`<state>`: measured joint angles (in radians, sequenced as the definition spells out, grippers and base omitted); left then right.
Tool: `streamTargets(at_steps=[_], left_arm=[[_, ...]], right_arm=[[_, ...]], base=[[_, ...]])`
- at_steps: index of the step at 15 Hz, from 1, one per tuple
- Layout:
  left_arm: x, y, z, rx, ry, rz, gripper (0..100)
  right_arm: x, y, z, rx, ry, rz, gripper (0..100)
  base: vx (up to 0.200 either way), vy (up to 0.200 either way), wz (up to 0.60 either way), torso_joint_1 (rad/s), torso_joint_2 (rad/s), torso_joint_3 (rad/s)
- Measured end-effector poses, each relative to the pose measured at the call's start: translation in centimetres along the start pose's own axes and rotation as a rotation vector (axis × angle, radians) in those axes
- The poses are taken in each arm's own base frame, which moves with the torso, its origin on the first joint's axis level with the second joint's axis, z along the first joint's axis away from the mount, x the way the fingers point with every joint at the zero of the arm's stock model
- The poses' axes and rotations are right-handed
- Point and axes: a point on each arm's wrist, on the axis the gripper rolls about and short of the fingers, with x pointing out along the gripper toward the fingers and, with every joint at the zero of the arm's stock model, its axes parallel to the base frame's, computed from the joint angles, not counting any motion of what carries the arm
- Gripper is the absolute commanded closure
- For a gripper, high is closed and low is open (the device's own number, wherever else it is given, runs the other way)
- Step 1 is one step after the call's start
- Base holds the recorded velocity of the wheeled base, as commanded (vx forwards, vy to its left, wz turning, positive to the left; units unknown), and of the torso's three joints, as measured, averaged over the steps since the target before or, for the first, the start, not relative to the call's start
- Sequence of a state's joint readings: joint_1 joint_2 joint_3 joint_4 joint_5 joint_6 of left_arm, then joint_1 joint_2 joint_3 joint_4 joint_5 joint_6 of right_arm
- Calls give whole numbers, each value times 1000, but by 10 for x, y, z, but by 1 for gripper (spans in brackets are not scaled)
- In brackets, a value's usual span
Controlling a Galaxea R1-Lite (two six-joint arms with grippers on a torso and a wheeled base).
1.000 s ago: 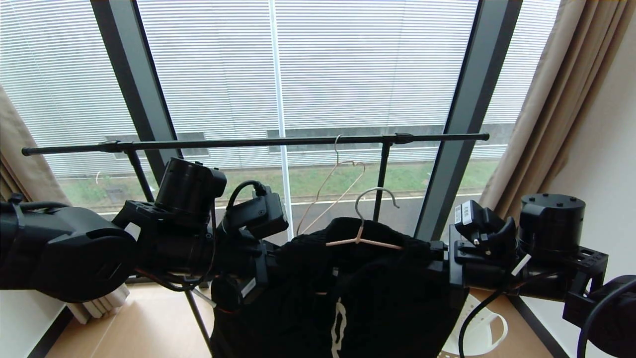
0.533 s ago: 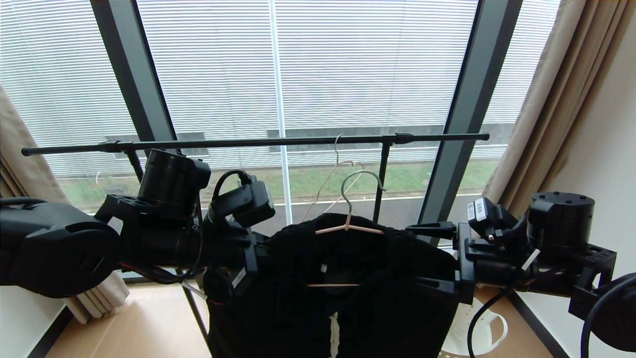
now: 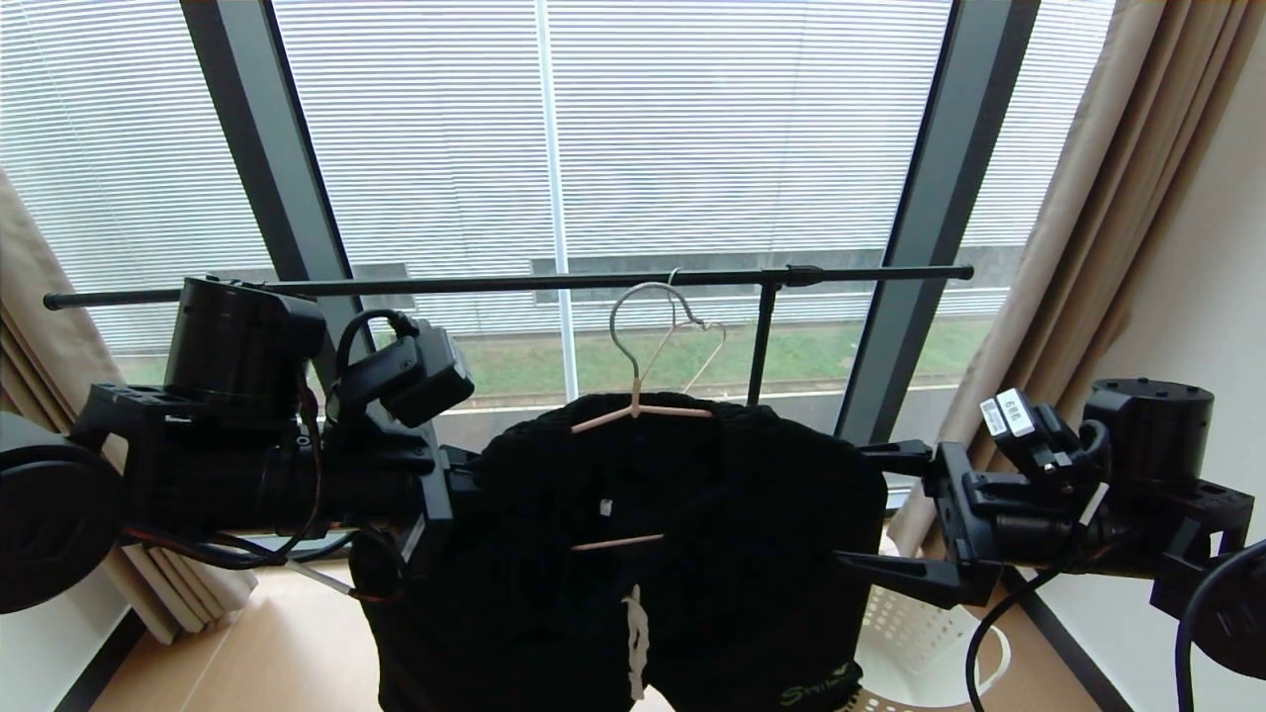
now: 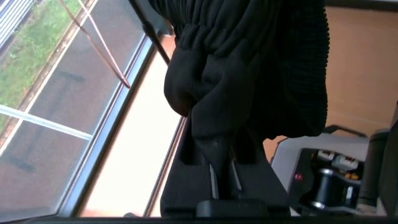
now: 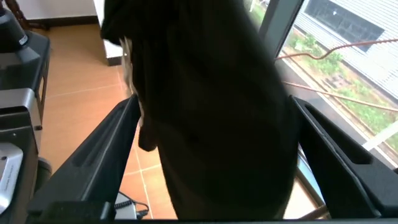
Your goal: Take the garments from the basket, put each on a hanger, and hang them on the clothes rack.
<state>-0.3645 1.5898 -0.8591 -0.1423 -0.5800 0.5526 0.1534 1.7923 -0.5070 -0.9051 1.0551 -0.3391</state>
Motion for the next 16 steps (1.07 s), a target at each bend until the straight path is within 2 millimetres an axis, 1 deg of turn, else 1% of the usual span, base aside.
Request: streamTargets(at_steps=[2, 7, 12, 13, 16], left_arm=[[-7, 2, 0, -5, -8, 21, 100], [-19, 0, 1, -32, -20, 51, 100], [-26, -4, 2, -56, -50, 28, 100], [-28, -4, 3, -65, -53, 30, 100], [-31, -6, 2, -75, -55, 36, 100]], right_arm=[[0, -5, -7, -27, 11, -6, 0], [5, -15, -24, 7, 38, -8, 0], [18, -33, -48, 67, 72, -2, 0], [20, -35, -52, 75, 77, -1, 100], [22, -38, -58, 90, 86, -1, 100]], base=[[0, 0, 0, 0, 0, 0], [0, 0, 0, 0, 0, 0], [0, 0, 0, 0, 0, 0], [0, 0, 0, 0, 0, 0], [0, 0, 0, 0, 0, 0]])
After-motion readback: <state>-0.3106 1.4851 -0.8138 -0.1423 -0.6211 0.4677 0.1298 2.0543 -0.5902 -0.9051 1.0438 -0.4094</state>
